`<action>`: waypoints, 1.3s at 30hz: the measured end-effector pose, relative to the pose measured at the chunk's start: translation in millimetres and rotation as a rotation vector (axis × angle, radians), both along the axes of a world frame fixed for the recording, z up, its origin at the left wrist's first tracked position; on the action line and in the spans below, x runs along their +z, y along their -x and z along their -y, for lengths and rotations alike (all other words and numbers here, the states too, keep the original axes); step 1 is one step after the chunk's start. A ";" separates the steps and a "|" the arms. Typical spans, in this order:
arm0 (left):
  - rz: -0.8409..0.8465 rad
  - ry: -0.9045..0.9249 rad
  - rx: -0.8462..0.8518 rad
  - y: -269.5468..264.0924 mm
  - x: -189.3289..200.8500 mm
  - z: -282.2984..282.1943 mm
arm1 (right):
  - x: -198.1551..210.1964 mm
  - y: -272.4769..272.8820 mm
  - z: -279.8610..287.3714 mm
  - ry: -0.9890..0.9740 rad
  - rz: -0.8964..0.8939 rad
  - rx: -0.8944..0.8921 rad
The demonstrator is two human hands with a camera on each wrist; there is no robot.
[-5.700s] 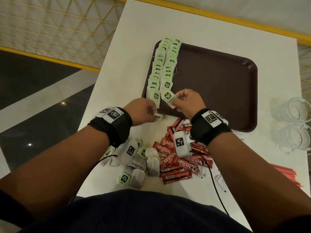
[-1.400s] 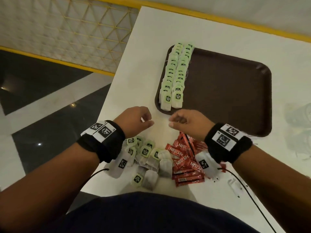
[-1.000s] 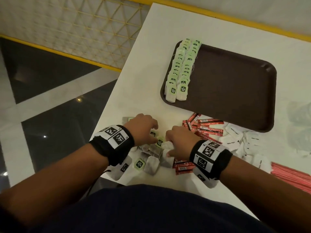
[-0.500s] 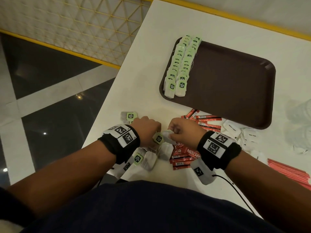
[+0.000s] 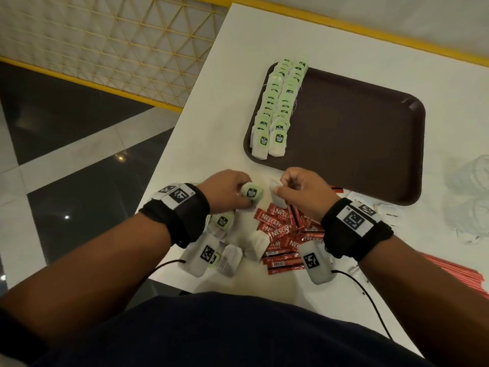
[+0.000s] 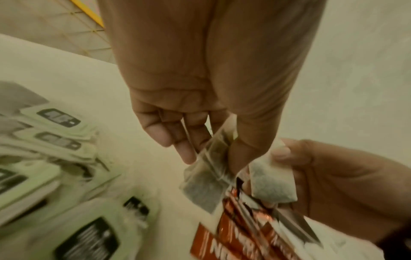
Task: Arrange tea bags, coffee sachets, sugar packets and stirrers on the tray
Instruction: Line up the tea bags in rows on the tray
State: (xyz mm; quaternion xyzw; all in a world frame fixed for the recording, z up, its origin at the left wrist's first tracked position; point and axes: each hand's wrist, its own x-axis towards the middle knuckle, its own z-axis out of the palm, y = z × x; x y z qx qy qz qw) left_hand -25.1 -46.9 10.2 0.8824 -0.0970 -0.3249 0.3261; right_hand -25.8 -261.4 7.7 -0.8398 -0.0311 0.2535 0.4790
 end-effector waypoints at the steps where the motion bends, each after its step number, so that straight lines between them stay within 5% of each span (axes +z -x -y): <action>1: -0.008 0.057 0.046 -4.3 2.4 0.0 | 1.6 -2.8 0.6 -0.008 0.001 -0.021; 7: -0.178 0.464 0.390 -28.7 5.6 8.4 | 5.9 -21.3 -1.7 -0.259 -0.194 -0.273; 11: -0.229 0.593 0.494 -47.6 1.9 13.7 | 4.9 -36.6 -1.0 -0.236 -0.172 -0.317; 24: -0.133 0.547 0.528 -87.1 -30.8 2.9 | -32.7 -85.7 -9.3 0.078 -0.002 -0.431; 39: -0.246 0.612 0.455 -97.5 -33.3 -1.8 | -44.9 -93.5 -19.7 0.232 0.112 -0.493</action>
